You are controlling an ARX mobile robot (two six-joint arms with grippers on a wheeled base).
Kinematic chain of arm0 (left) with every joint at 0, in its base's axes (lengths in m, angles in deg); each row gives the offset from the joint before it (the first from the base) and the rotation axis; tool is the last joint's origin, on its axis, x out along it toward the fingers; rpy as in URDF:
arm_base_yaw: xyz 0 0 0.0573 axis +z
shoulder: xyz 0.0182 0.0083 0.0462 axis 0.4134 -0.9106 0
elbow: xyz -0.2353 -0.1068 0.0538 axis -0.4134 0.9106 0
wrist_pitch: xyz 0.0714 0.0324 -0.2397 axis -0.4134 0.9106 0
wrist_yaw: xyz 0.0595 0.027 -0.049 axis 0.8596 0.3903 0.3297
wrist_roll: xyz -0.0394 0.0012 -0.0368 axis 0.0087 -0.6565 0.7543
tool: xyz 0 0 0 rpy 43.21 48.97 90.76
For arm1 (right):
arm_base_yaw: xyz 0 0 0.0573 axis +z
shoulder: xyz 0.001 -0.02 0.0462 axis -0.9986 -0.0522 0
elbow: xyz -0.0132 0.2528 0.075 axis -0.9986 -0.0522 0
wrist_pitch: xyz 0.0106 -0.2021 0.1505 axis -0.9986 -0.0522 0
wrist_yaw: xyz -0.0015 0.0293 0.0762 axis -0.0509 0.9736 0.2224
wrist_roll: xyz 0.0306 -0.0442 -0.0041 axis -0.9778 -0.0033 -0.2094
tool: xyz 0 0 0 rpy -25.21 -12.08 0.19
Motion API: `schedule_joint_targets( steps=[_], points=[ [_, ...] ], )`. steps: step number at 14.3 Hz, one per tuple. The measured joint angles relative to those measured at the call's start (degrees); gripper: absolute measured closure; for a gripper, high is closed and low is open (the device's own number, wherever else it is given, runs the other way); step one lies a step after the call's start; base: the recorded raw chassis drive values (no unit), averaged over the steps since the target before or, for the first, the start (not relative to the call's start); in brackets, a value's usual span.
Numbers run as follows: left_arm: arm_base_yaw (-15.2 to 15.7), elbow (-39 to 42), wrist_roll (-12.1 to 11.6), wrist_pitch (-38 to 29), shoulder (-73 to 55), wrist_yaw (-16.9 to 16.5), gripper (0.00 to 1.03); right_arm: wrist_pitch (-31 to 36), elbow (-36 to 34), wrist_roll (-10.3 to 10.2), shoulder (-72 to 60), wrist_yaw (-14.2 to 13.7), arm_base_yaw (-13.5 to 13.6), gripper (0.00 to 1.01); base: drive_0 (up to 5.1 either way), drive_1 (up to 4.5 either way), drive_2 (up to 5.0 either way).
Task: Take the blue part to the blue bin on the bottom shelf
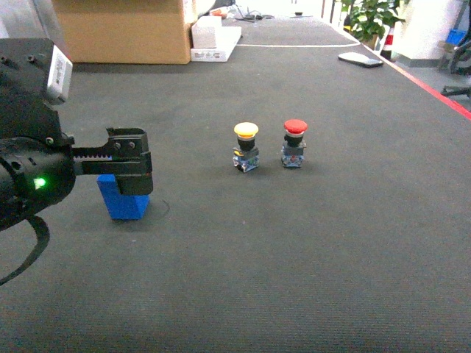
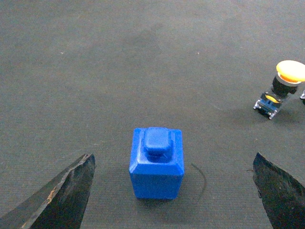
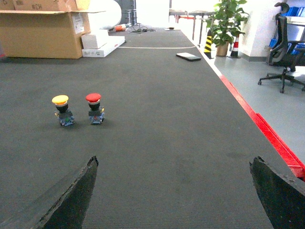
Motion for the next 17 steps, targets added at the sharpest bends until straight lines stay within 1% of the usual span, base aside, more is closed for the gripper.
schedule_joint_targets(
  steps=[1,2,3,6,8,10,12,14,15,17],
  points=[
    [0.3,-1.6,0.0,-0.2,-2.4,-0.2,0.05,0.0,0.0,0.0,0.0,0.0,0.0,0.03,0.0,0.00,0.0],
    [0.8,-5.6,-0.5,-0.4,-8.9,-0.3,0.05,0.0,0.0,0.0,0.0,0.0,0.0,0.03,0.0,0.00,0.0],
    [0.8,-7.0,-1.0,-0.1,-11.1,-0.3,0.05,0.0,0.0,0.0,0.0,0.0,0.0,0.03,0.0,0.00,0.0],
    [1.3,-11.9,-1.3,0.0,-16.7,-0.3,0.05,0.0,0.0,0.0,0.0,0.0,0.0,0.03,0.0,0.00,0.0],
    [2.5,-15.3,-1.0,0.8,-21.0,0.3,0.05,0.0,0.0,0.0,0.0,0.0,0.0,0.03,0.0,0.00,0.0],
    [3.2,-17.1,-0.5,1.1,-23.6,0.5,0.05,0.0,0.0,0.0,0.0,0.0,0.0,0.03,0.0,0.00,0.0],
    [3.5,-19.6,-0.4,0.8,-25.9,-0.9,0.05,0.0,0.0,0.0,0.0,0.0,0.0,0.03,0.0,0.00,0.0],
    [3.7,-20.8,-0.4,0.4,-27.1,-1.2,0.05,0.0,0.0,0.0,0.0,0.0,0.0,0.03,0.0,0.00,0.0],
    [3.8,-20.9,-0.7,0.0,-27.3,-1.2,0.09,0.0,0.0,0.0,0.0,0.0,0.0,0.03,0.0,0.00,0.0],
    [4.3,-21.0,-1.1,-1.5,-27.5,-1.2,0.35,0.0,0.0,0.0,0.0,0.0,0.0,0.03,0.0,0.00,0.0]
  ],
)
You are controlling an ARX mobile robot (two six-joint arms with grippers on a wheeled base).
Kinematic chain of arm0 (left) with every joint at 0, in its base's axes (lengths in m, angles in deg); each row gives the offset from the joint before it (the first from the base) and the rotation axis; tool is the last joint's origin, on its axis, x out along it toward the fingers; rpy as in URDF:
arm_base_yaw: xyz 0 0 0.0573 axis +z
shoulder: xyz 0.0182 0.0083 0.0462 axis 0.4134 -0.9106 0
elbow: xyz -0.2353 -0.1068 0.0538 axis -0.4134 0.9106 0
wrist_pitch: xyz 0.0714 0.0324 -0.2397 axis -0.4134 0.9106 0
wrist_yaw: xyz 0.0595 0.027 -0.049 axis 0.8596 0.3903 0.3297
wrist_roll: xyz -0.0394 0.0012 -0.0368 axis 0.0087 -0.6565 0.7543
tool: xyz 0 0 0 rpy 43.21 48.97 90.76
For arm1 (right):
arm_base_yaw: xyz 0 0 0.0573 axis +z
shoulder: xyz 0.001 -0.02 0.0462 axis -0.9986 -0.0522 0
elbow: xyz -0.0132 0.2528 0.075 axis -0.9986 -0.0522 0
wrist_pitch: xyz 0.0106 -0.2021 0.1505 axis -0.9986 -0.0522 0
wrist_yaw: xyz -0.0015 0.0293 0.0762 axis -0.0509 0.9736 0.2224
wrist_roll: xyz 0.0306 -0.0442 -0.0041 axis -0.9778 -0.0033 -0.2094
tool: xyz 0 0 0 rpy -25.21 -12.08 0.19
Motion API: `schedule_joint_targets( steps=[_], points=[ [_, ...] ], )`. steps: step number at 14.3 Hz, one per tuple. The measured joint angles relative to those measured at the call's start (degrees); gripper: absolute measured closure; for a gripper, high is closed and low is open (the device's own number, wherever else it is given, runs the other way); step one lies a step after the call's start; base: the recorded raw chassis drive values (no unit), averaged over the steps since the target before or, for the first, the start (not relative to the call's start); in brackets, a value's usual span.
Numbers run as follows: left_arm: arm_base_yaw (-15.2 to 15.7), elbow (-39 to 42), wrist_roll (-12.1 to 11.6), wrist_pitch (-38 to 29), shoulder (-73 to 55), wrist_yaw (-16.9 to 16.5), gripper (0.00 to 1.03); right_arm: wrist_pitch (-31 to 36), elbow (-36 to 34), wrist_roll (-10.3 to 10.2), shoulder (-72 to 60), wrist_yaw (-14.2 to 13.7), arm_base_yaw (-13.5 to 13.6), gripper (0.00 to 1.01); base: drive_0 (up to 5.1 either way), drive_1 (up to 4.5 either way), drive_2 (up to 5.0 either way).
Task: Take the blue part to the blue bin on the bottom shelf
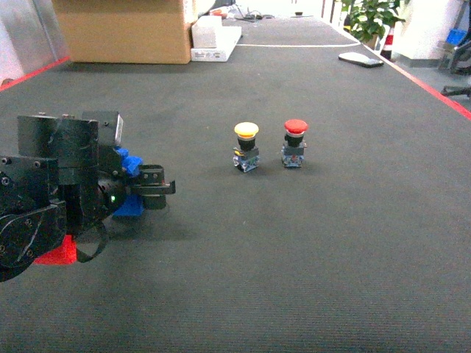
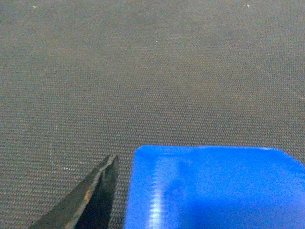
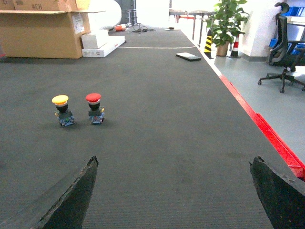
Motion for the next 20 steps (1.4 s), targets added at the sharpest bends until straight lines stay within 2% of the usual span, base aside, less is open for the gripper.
schedule_joint_targets(
  steps=[1,3,5,6,8,10,12,13,14,17,18,20],
  points=[
    [0.1,-0.5,-0.4,-0.1,0.0,0.0,0.57,0.0,0.0,0.0,0.0,0.0,0.0,0.03,0.0,0.00,0.0],
    [0.3,0.5,-0.9,-1.3,0.6,0.0,0.59,0.0,0.0,0.0,0.0,0.0,0.0,0.03,0.0,0.00,0.0],
    [-0.3,7.3,-2.5,-4.1,6.0,0.0,0.59,0.0,0.0,0.0,0.0,0.0,0.0,0.03,0.0,0.00,0.0],
    [-0.7,11.4,-3.5,-4.2,11.2,0.0,0.59,0.0,0.0,0.0,0.0,0.0,0.0,0.03,0.0,0.00,0.0],
    [-1.3,18.8,-3.5,-2.0,23.7,0.9,0.59,0.0,0.0,0.0,0.0,0.0,0.0,0.03,0.0,0.00,0.0],
    [-2.2,26.8,-3.1,3.6,40.5,3.3,0.59,0.0,0.0,0.0,0.0,0.0,0.0,0.03,0.0,0.00,0.0],
    [-4.4,34.3,-1.9,12.9,60.0,8.1,0.59,0.0,0.0,0.0,0.0,0.0,0.0,0.03,0.0,0.00,0.0],
    [-6.6,36.3,-1.4,17.2,67.7,10.3,0.59,0.0,0.0,0.0,0.0,0.0,0.0,0.03,0.0,0.00,0.0],
    [-9.5,37.9,-0.9,22.6,76.4,13.6,0.59,0.0,0.0,0.0,0.0,0.0,0.0,0.03,0.0,0.00,0.0],
    [-19.8,42.7,3.4,39.9,97.9,24.6,0.59,0.0,0.0,0.0,0.0,0.0,0.0,0.03,0.0,0.00,0.0],
    [-21.5,43.1,4.3,43.4,102.3,26.1,0.59,0.0,0.0,0.0,0.0,0.0,0.0,0.03,0.0,0.00,0.0],
    [-21.8,43.2,3.9,44.3,105.9,27.5,0.59,0.0,0.0,0.0,0.0,0.0,0.0,0.03,0.0,0.00,0.0]
  ],
)
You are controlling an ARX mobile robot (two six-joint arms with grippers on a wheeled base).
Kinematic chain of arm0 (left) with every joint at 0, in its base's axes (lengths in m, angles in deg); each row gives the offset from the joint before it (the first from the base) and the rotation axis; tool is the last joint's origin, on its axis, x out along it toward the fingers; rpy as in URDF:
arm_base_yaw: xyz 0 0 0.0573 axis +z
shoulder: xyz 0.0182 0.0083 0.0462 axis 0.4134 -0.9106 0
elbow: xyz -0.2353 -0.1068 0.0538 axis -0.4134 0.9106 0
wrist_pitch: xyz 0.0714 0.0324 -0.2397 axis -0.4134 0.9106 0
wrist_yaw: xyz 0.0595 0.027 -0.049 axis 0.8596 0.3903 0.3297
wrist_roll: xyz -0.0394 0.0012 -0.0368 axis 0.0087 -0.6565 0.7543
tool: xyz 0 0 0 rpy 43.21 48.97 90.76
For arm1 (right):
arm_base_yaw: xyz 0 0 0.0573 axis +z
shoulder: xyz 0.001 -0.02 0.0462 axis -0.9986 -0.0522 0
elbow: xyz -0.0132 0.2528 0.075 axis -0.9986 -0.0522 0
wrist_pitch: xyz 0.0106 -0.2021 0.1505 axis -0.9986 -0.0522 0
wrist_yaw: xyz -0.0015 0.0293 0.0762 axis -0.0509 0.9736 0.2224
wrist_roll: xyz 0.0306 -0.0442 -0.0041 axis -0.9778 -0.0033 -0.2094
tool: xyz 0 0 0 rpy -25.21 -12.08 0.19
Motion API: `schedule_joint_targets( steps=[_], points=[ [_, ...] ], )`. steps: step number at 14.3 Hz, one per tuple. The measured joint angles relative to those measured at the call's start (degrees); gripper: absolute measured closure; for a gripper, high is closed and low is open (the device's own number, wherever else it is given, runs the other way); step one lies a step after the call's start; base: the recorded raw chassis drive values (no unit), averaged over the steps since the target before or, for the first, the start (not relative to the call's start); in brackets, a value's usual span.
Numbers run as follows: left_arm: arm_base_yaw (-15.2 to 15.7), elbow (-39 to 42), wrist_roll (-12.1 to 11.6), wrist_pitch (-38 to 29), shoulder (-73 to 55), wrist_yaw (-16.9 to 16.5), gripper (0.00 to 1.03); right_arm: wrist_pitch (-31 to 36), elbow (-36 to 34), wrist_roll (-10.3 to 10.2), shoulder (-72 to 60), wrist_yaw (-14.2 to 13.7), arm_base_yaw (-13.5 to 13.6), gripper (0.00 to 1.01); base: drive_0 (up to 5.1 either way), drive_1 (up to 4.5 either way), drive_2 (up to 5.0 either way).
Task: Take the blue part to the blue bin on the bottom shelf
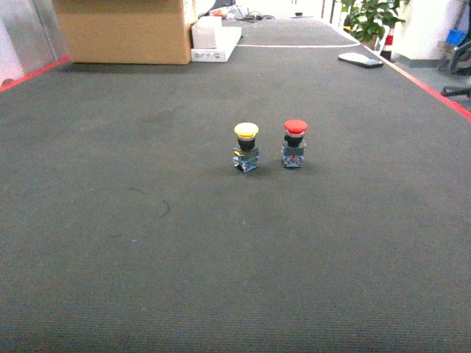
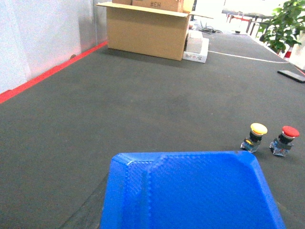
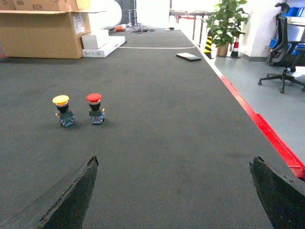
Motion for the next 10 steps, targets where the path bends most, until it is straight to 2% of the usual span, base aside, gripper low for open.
schedule_joint_targets(
  steps=[6,10],
  points=[
    [0.0,0.0,-0.8,0.2,-0.2,0.0,0.59,0.0,0.0,0.0,0.0,0.0,0.0,0.03,0.0,0.00,0.0],
    [0.0,0.0,-0.8,0.3,-0.3,0.0,0.59,-0.1,0.0,0.0,0.0,0.0,0.0,0.03,0.1,-3.15,3.4]
  ],
)
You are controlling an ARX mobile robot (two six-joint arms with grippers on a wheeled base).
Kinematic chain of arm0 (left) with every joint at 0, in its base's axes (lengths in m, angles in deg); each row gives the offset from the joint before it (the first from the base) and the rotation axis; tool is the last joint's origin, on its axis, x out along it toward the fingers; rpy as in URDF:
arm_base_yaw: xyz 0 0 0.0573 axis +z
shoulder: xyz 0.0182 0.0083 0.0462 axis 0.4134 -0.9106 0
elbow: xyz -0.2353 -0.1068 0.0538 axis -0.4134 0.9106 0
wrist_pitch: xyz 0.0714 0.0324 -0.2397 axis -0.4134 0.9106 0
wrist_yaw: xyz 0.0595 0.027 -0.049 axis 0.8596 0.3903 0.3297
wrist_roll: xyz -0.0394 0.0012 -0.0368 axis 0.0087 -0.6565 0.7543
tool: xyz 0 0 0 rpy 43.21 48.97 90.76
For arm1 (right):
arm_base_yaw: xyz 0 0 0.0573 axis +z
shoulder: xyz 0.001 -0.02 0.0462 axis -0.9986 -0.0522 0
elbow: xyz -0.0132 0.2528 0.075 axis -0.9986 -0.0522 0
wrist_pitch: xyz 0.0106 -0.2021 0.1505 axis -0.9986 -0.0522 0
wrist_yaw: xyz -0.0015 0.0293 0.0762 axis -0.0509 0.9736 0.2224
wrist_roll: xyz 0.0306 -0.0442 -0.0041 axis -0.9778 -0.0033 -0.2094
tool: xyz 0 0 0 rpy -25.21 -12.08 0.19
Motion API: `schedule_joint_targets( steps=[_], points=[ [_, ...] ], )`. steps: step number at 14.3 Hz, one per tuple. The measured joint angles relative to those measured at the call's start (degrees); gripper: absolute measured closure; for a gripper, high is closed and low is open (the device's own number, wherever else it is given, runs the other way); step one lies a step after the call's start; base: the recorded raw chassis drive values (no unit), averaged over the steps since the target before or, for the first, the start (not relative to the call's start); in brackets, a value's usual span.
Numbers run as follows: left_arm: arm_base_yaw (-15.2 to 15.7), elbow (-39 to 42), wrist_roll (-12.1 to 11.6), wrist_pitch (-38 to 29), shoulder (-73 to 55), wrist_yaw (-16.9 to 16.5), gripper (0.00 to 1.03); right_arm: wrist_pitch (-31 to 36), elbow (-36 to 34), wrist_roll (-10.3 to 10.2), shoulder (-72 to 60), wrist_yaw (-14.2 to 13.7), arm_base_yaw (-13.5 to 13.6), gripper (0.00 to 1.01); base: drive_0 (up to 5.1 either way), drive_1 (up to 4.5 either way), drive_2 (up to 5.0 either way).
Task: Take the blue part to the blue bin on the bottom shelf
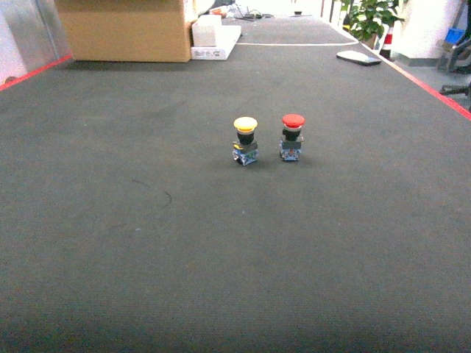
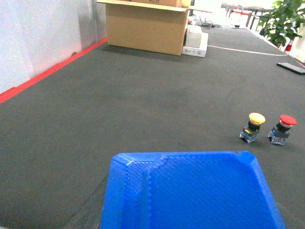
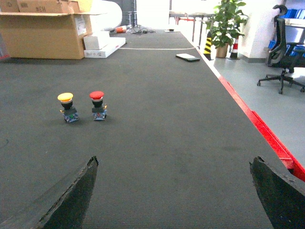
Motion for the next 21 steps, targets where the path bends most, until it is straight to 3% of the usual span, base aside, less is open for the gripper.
schedule_joint_targets(
  steps=[21],
  points=[
    [0.2,0.0,0.0,0.0,0.1,0.2,0.60,0.1,0.0,0.0,0.0,0.0,0.0,0.03,-0.2,-0.17,-0.2]
  ],
)
